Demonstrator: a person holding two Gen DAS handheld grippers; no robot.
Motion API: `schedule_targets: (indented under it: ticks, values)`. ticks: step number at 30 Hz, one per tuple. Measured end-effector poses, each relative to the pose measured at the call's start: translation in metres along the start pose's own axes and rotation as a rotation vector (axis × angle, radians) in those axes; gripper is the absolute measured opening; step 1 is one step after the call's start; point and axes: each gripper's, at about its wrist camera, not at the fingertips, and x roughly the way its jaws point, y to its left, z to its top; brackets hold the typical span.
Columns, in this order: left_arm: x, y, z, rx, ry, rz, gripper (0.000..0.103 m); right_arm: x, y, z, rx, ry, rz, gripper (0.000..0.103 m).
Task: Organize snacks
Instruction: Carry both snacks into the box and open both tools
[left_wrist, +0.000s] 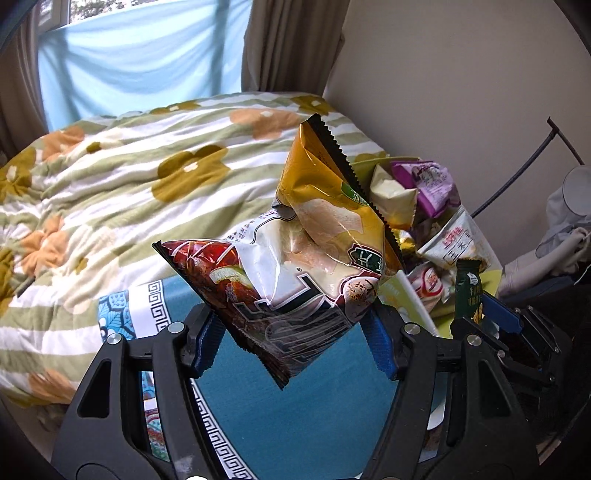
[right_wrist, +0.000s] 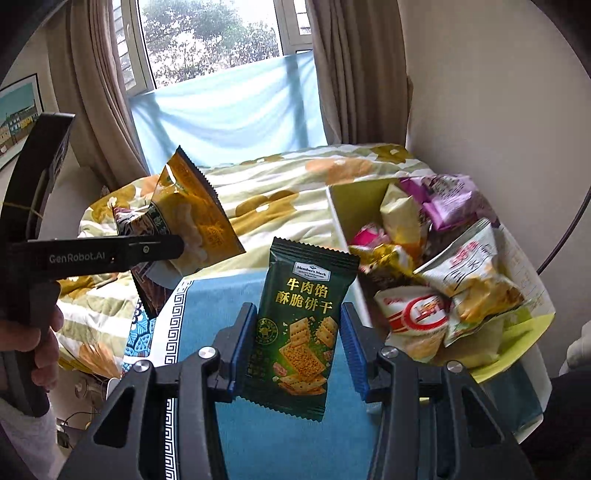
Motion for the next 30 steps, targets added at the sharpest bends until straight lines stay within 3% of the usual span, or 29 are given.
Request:
schedule_targets:
  ticks: [8, 16, 19, 20, 21, 25, 30]
  values:
    - [0.027, -0.097, 0.012, -0.146, -0.045, -0.022, 0.064, -0.029, -0.094, 0.033, -0.037, -0.035, 0.036, 0.042]
    - [0.085, -0.17, -0.001, -0.364, -0.004, -0.044, 0.065, -0.03, -0.182, 0.051, -0.107, -0.009, 0.103, 0.042]
    - [0.098, -0.188, -0.01, -0.436, -0.012, -0.053, 0.081, -0.028, -0.207, 0.056, -0.125, 0.002, 0.12, 0.042]
    - [0.1, -0.193, -0.013, -0.449, -0.01, -0.047, 0.093, -0.026, -0.213, 0.058, -0.129, 0.006, 0.126, 0.042]
    - [0.101, -0.197, -0.016, -0.453, -0.006, -0.029, 0.098, -0.025, -0.218, 0.058, -0.129, 0.011, 0.132, 0.042]
    - [0.094, -0.205, -0.022, -0.413, 0.011, 0.069, 0.098, -0.021, -0.234, 0.063, -0.115, 0.013, 0.166, 0.042]
    - [0.072, -0.208, -0.025, -0.355, -0.027, 0.145, 0.098, -0.016, -0.235, 0.067, -0.127, 0.011, 0.217, 0.042]
